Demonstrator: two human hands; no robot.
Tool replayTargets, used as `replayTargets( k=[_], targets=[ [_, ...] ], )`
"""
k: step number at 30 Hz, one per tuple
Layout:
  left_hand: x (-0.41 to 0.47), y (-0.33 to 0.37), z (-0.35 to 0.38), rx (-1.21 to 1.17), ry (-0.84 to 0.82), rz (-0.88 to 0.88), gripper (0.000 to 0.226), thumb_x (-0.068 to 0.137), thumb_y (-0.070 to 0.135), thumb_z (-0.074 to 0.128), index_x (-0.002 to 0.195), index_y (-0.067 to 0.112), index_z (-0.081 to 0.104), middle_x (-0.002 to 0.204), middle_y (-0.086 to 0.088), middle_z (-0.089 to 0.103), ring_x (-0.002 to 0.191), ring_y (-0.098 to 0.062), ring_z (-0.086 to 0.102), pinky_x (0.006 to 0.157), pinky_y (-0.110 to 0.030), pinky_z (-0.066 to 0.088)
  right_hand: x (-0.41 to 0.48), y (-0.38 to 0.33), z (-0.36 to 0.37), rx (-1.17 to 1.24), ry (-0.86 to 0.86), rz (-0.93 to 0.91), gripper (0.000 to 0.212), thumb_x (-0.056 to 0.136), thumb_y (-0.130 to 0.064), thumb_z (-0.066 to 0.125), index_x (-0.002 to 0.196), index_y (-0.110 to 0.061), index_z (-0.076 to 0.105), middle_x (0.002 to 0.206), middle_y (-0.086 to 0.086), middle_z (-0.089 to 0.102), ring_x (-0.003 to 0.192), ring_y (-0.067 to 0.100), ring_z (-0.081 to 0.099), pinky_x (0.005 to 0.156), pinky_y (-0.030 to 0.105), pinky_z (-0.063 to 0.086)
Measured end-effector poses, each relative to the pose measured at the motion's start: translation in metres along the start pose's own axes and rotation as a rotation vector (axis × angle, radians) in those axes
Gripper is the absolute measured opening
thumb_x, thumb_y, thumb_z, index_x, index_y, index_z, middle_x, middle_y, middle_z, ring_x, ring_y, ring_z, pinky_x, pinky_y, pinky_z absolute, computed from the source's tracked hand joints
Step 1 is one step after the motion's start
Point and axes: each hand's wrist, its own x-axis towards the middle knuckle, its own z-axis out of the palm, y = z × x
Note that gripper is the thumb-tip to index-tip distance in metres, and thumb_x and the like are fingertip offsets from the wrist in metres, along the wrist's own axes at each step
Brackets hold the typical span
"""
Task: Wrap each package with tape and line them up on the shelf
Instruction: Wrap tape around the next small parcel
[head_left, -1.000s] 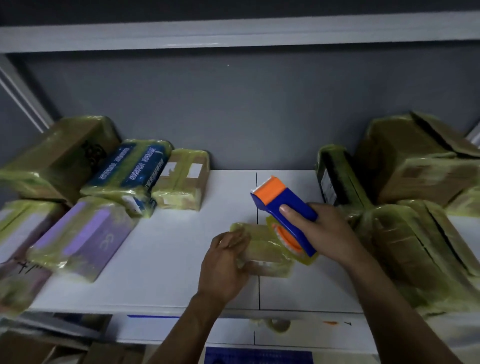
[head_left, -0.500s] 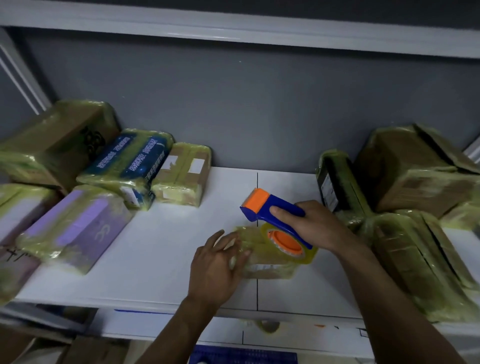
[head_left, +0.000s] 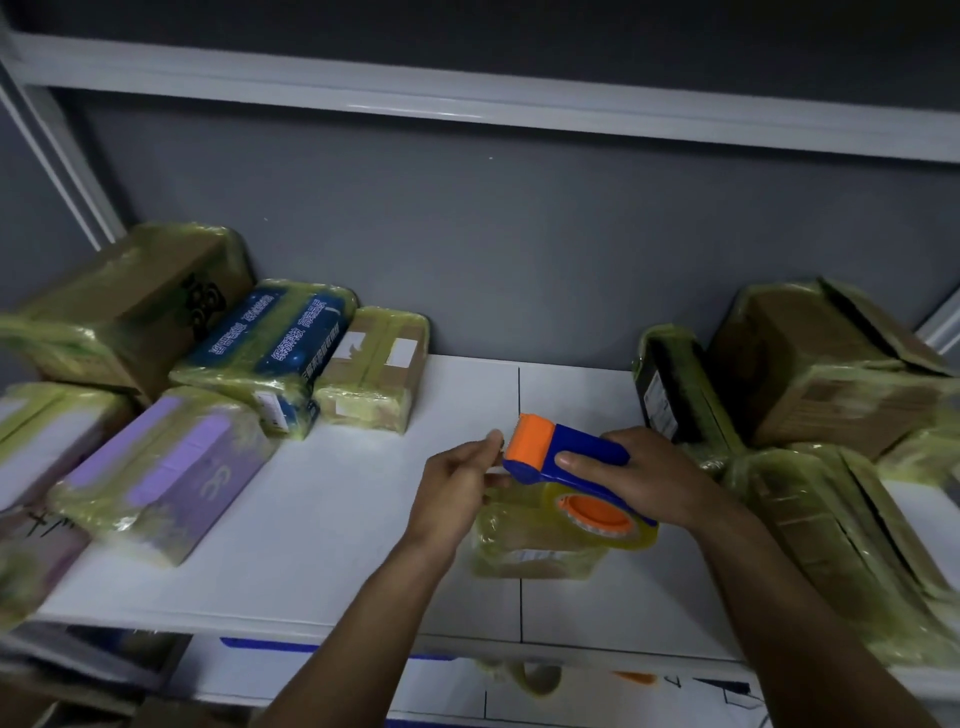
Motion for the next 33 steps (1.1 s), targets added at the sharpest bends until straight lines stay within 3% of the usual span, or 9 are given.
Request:
replayTargets(
  k=[4,9,17,21,26,29,33],
  targets=[
    [0.001,0.001,0.004,-0.031,-0.005,0.018,0.019,0.098,0.032,0.064,0.091,0.029,0.082,0.088,0.005,0.078,0.073,-0.004,0.069,0.057,-0.011,0.048,-0.007,0.002,-0.001,0.029,0.005,-0.026,0.053,0.080,-0.074,0.061,0.073,-0.021,0.066,0.062,-0.007,0.069,0.056,0.006,0.066,0.058,0.021,0.046],
    [0.003,0.001,0.003,0.022,0.009,0.079,0.024,0.095,0.012,0.064,0.088,0.025,0.083,0.084,0.006,0.077,0.065,-0.003,0.065,0.059,-0.011,0.049,-0.009,0.002,-0.004,0.045,-0.001,-0.042,0.058,0.081,-0.072,0.062,0.076,-0.014,0.066,0.063,-0.003,0.068,0.058,0.011,0.067,0.060,0.024,0.047],
    [0.010,0.012,-0.007,0.074,0.049,0.090,0.022,0.097,0.006,0.062,0.089,0.017,0.080,0.082,0.009,0.078,0.073,0.004,0.069,0.062,-0.013,0.049,-0.009,-0.007,-0.012,0.013,-0.003,-0.045,0.054,0.076,-0.075,0.063,0.086,-0.022,0.070,0.074,-0.010,0.074,0.068,0.007,0.072,0.063,0.023,0.052],
    [0.013,0.016,-0.024,0.102,0.083,0.123,0.013,0.096,0.017,0.068,0.089,0.023,0.078,0.079,0.010,0.077,0.075,0.007,0.068,0.072,-0.022,0.046,-0.004,-0.018,-0.022,-0.078,-0.010,-0.042,0.062,0.068,-0.086,0.062,0.091,-0.029,0.069,0.079,-0.022,0.073,0.072,-0.001,0.072,0.063,0.021,0.054],
    [0.013,0.010,-0.053,0.078,0.209,0.107,0.016,0.094,0.017,0.068,0.083,0.021,0.079,0.079,0.013,0.077,0.075,0.016,0.063,0.073,-0.018,0.040,0.000,-0.024,-0.028,-0.166,-0.043,-0.050,0.092,0.044,-0.109,0.048,0.084,-0.028,0.070,0.075,-0.017,0.074,0.067,-0.001,0.071,0.061,0.024,0.057],
    [0.008,-0.004,-0.066,0.070,0.268,0.063,0.019,0.095,0.017,0.066,0.083,0.024,0.079,0.077,0.007,0.077,0.073,0.016,0.062,0.073,-0.020,0.040,0.002,-0.024,-0.029,-0.260,-0.063,-0.051,0.107,0.035,-0.113,0.042,0.087,-0.024,0.071,0.077,-0.010,0.075,0.070,0.001,0.070,0.069,0.032,0.063],
    [-0.001,-0.026,-0.064,0.042,0.276,-0.008,0.020,0.095,0.017,0.064,0.083,0.026,0.079,0.077,0.005,0.076,0.073,0.009,0.064,0.072,-0.024,0.041,0.007,-0.030,-0.024,-0.348,-0.093,-0.046,0.092,0.044,-0.105,0.057,0.079,-0.022,0.071,0.072,-0.005,0.072,0.066,0.005,0.069,0.069,0.038,0.062]
  ],
)
